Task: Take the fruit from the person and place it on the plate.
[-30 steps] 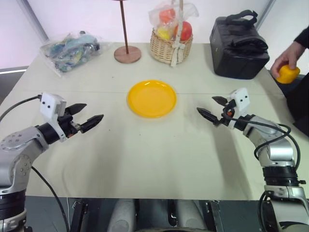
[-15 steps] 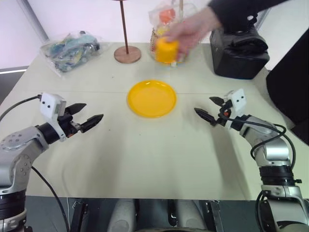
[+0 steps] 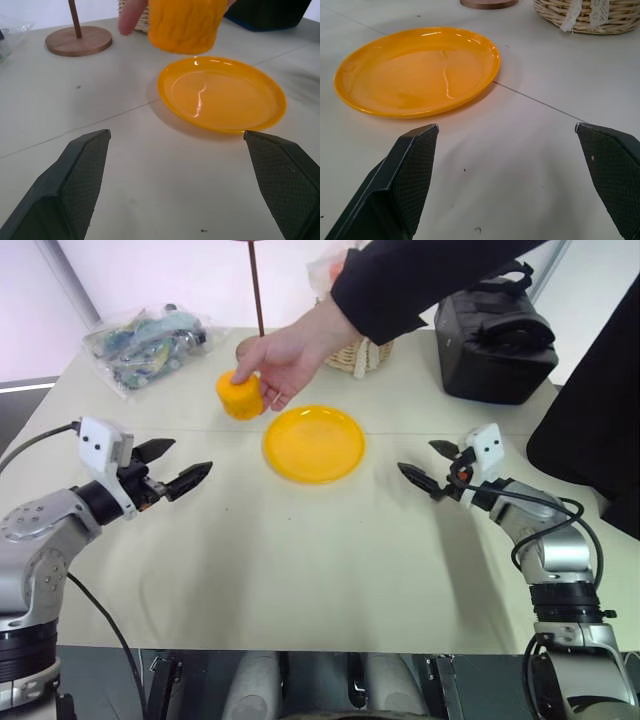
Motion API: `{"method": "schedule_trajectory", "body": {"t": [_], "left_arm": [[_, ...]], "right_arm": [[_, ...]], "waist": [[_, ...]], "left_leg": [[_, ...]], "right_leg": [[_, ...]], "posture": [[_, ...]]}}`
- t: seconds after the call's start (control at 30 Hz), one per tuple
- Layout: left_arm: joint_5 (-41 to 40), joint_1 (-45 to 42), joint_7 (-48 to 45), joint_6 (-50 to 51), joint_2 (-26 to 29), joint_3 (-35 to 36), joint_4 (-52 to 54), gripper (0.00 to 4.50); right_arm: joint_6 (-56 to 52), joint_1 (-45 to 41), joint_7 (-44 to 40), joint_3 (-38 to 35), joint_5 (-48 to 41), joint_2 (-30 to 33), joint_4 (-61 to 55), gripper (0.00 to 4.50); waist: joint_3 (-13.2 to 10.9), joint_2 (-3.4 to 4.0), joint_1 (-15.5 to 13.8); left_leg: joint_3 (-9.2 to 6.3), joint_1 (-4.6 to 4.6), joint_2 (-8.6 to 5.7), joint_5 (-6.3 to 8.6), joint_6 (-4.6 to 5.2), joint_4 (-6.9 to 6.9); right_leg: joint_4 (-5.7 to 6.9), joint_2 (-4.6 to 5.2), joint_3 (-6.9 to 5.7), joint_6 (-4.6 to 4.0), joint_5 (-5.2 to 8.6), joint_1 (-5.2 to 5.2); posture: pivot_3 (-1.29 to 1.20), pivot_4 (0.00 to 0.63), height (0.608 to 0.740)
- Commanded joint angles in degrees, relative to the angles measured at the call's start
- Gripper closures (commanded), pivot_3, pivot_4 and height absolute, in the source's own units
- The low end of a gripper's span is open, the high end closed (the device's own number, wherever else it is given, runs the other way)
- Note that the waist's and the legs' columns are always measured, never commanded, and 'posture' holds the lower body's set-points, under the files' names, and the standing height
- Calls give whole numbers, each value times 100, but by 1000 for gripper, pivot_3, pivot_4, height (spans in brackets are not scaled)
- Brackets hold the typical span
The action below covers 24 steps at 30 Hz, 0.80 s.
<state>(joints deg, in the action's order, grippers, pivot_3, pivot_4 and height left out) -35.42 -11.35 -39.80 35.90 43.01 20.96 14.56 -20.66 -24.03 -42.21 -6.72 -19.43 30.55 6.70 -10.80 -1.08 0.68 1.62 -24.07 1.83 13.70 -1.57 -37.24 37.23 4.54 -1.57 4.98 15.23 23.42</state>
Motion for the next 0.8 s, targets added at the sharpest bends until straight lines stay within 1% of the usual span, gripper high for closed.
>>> {"method": "schedule_trajectory", "body": {"t": [0.03, 0.07, 0.17, 0.23, 0.4, 0.47, 0.63, 0.8], "left_arm": [[31, -1, -17, -99, 69, 102, 91, 0], [31, 15, -21, -100, 72, 110, 96, 0], [46, 41, -10, -137, 77, 146, 97, 0], [29, 4, 12, -166, 83, 201, 100, 0], [-60, -557, 141, -207, 52, 201, -14, 0], [-1, -1019, 155, -329, -78, -19, -198, 0], [229, -1695, 73, -598, -288, -408, -702, 0], [451, -2137, -7, -902, -511, -705, -1168, 0]], "right_arm": [[-1021, -63, -559, -248, -1057, 320, -1111, 33], [-1353, -40, -694, -290, -1354, 433, -1408, 33], [-2095, -90, -752, -399, -2039, 667, -2101, 33], [-2314, -136, -706, -387, -2221, 743, -2355, 33], [-2319, -344, -483, -217, -2117, 637, -2421, 33], [-2201, -436, -388, -89, -1981, 531, -2312, 33], [-2073, -435, -321, 112, -1813, 427, -2293, 33], [-2051, -402, -236, 142, -1762, 387, -2358, 33]], "waist": [[-3, 5, -1], [-3, 5, -2], [-1, 2, -5], [-1, 1, -5], [-1, 0, -26], [0, 0, -30], [0, -1, -17], [0, -2, -9]], "left_leg": [[0, -1, 1, 0, 0, 0], [0, -1, 1, 0, 0, 0], [-5, -1, 2, 0, 0, 0], [-6, -1, 3, 0, 0, 0], [-5, -1, 0, 0, 1, -2], [-5, -4, -1, 0, 1, -6], [-3, -6, -4, 0, 1, -7], [-3, -8, -3, 0, 1, -7]], "right_leg": [[0, 1, 1, 0, 0, 1], [0, 1, 1, 0, 0, 1], [-1, 1, 0, 0, 0, 0], [-1, 1, -2, 0, 0, -1], [-1, 0, -2, -1, 0, -2], [-1, 0, -3, 0, 0, -2], [-1, 0, -3, 1, 0, -1], [-1, -2, -4, 1, 0, 1]], "posture": [[0, 150, 740], [0, 150, 740], [0, 150, 740], [0, 150, 740], [0, 150, 740], [0, 150, 740], [0, 150, 740], [0, 150, 740]]}}
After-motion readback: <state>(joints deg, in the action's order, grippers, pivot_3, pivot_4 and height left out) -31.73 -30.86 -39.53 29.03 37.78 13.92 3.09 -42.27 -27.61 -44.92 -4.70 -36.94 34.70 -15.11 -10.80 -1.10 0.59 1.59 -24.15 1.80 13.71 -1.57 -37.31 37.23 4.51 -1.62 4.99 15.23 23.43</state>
